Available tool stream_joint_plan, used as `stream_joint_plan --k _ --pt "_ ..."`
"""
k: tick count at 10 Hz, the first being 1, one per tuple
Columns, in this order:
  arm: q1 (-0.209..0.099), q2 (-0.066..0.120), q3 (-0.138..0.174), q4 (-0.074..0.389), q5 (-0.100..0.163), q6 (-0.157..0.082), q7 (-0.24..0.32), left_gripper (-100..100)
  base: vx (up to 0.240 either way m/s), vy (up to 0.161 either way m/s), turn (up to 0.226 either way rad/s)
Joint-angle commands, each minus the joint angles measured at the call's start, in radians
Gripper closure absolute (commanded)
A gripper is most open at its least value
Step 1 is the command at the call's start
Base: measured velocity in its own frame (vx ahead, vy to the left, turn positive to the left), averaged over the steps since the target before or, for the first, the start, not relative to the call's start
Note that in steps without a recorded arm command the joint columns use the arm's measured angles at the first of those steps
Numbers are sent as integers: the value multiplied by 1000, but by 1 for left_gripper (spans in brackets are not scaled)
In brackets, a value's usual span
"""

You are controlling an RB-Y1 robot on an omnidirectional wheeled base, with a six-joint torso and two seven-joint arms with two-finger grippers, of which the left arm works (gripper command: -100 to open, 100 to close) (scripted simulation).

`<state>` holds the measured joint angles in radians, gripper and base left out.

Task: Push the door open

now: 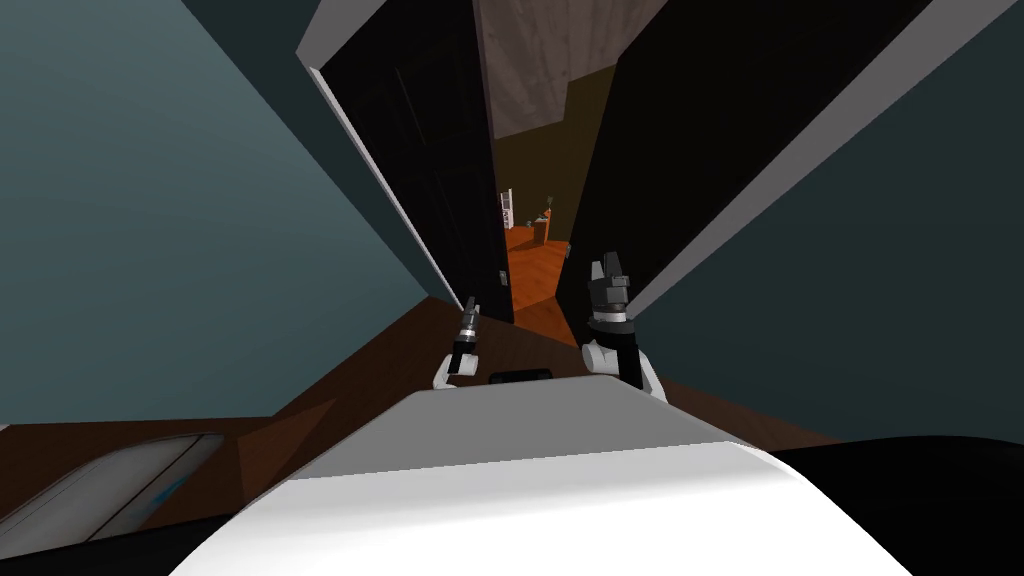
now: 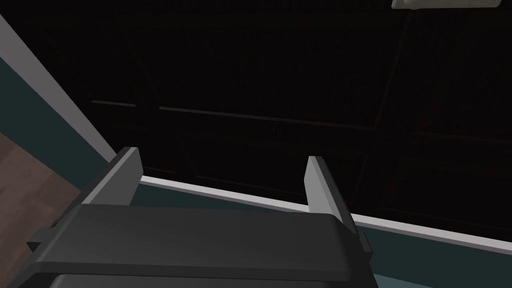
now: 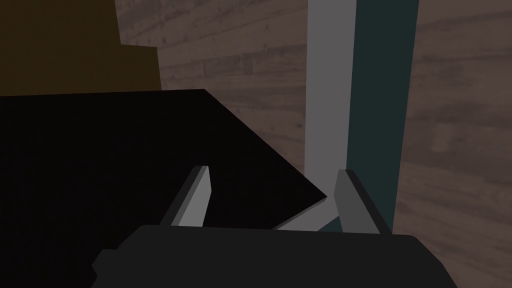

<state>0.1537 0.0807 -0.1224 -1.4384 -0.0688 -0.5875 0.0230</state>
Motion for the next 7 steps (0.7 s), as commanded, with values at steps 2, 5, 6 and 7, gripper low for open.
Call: stream_joint_plan --k 2,5,6,7 --pt "-30 0 -14 81 -4 -24 11 -100 70 32 -16" --pt "-69 -1 -33 177 -9 -49 27 -100 93 54 -19" --pt "-81 -2 -40 208 -11 -57 31 -100 100 53 -19" --pt "-94 -3 -46 238 -12 -66 36 -100 99 45 -17"
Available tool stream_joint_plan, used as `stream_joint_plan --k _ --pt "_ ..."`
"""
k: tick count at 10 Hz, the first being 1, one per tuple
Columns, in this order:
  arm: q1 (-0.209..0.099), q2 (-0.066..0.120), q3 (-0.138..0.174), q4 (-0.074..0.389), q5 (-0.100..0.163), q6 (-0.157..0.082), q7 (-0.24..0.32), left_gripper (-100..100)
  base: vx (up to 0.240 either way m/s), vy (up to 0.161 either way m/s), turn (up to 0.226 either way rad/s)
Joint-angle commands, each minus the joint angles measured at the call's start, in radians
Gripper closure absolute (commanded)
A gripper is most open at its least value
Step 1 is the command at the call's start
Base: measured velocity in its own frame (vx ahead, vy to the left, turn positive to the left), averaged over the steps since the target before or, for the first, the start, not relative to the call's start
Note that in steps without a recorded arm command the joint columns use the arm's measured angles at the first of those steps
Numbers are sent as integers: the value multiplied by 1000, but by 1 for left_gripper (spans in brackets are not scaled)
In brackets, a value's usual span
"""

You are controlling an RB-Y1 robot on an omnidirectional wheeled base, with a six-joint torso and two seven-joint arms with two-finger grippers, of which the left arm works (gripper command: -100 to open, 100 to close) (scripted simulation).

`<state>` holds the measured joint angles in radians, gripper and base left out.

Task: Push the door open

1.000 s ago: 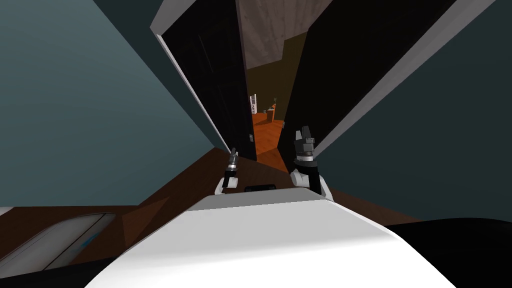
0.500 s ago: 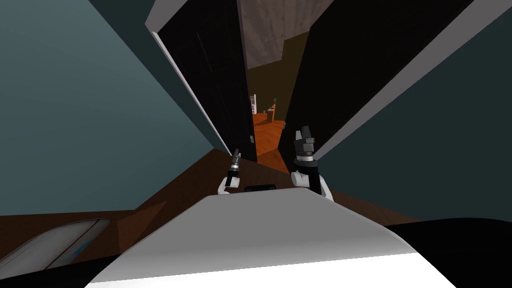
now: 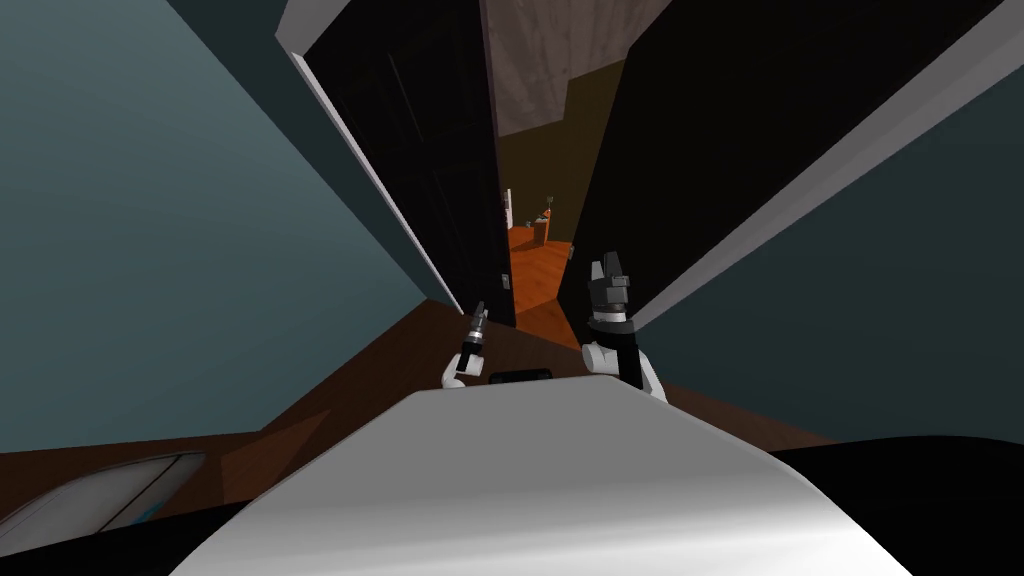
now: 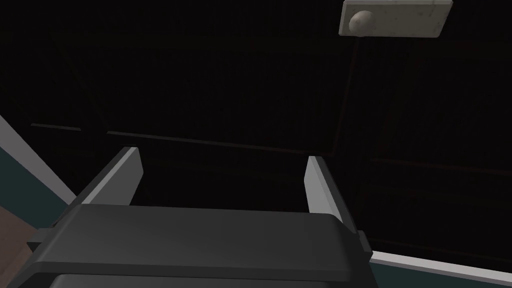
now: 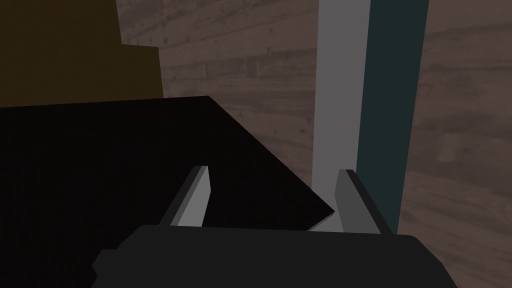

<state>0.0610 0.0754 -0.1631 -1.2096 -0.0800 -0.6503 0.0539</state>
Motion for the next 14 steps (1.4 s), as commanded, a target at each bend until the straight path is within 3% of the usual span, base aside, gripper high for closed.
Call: stream_joint_plan --k 1,8,9,14 --pt "-14 1 -12 43 -3 -11 10 -100 109 56 -19" --pt "-96 -11 -53 246 -14 -64 42 -100 96 47 -17" --pt "-96 -11 -53 246 -14 -64 42 -100 63 32 -5" --pt "-146 -23 -78 370 -21 -97 61 -100 72 33 -14"
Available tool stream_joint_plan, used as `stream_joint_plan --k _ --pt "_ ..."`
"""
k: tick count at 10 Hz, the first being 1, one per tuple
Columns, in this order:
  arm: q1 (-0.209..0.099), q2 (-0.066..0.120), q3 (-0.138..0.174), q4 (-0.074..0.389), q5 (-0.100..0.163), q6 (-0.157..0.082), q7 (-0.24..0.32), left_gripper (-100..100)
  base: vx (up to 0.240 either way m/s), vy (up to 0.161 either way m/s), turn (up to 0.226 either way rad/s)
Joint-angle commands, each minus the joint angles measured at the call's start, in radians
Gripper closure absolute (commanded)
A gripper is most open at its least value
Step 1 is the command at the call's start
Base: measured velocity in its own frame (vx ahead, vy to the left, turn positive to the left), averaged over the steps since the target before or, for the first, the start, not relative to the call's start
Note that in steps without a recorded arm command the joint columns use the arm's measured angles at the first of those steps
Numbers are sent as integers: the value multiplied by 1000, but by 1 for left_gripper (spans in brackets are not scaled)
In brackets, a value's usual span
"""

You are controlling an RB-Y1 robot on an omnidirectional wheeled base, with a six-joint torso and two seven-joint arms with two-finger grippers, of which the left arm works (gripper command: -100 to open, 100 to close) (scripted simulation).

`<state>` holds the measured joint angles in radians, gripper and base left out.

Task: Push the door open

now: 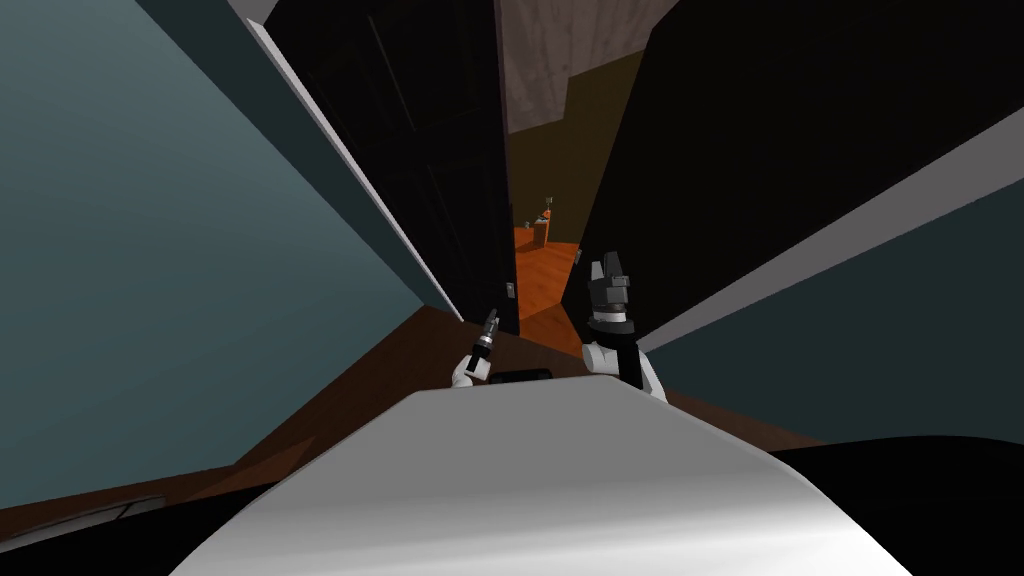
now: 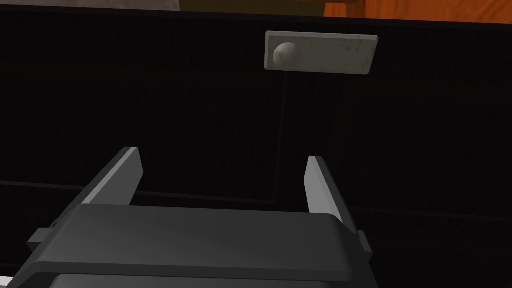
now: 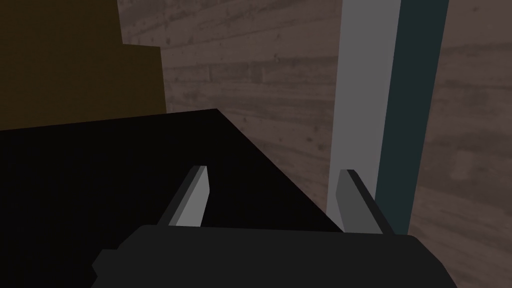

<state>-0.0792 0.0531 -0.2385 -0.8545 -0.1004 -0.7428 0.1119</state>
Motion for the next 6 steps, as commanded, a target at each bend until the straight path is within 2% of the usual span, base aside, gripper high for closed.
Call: stream_joint_plan --k 1,3,6 --pt "-15 -4 -8 38 -2 -10 7 -100 93 27 -12" --pt "-32 -9 -16 78 -4 -21 13 -100 95 41 -12" --pt "-70 -23 -35 172 -10 -45 28 -100 131 60 -18"
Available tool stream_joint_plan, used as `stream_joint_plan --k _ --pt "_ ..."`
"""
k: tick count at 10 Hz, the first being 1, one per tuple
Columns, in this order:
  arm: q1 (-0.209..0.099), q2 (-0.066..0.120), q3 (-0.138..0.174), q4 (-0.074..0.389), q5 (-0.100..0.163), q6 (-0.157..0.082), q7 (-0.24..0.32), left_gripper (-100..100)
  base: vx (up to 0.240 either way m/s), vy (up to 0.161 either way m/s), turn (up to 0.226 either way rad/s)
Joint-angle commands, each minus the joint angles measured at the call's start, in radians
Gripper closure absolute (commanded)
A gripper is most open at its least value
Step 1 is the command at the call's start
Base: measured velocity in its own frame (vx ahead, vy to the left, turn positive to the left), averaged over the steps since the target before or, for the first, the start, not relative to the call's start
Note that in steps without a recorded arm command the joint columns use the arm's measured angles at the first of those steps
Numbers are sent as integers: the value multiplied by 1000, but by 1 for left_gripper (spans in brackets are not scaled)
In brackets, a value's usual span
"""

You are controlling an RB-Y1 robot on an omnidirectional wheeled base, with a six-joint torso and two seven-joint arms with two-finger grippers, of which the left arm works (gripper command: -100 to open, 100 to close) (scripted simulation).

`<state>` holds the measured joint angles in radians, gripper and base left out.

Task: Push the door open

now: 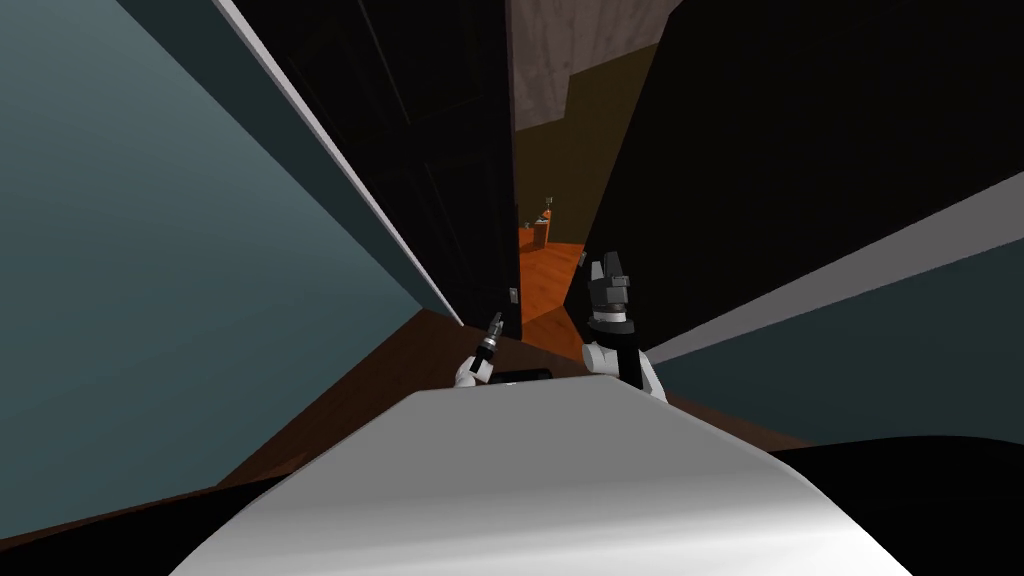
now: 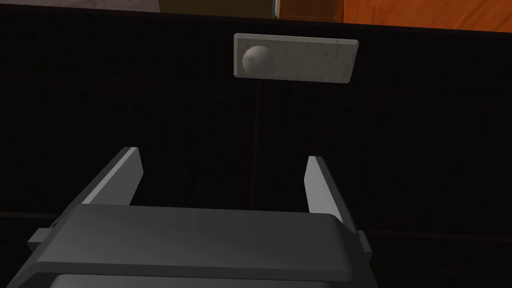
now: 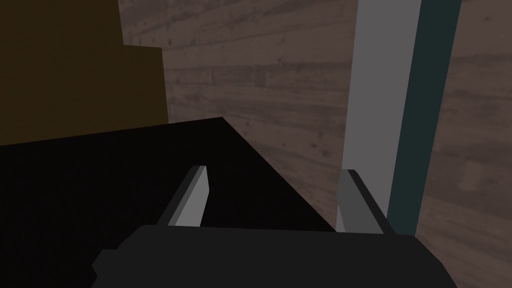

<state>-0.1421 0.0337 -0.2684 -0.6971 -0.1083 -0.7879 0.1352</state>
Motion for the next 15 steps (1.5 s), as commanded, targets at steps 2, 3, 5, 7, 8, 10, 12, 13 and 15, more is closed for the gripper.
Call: stream_joint_plan --k 2,3,5,7,8,10,12,13,15 --pt "-21 -10 -13 51 -4 -10 10 -100 128 43 -11" --pt "-17 -6 -9 40 -3 -8 9 -100 55 20 -3" --pt "-18 8 -5 46 -1 -10 6 -100 155 -62 -30" --pt "-19 13 0 51 2 -12 2 -100 214 -103 -30" --pt "-20 13 3 53 3 -12 0 -100 195 -59 -24" --pt "-20 8 7 57 6 -13 -4 -100 198 -74 -31" --pt "-21 -6 12 62 8 -14 -7 -100 204 -79 -32" --pt "-22 -14 14 64 9 -15 -9 -100 214 -101 -24" --pt "-18 -8 12 55 8 -11 -7 100 33 -18 4"
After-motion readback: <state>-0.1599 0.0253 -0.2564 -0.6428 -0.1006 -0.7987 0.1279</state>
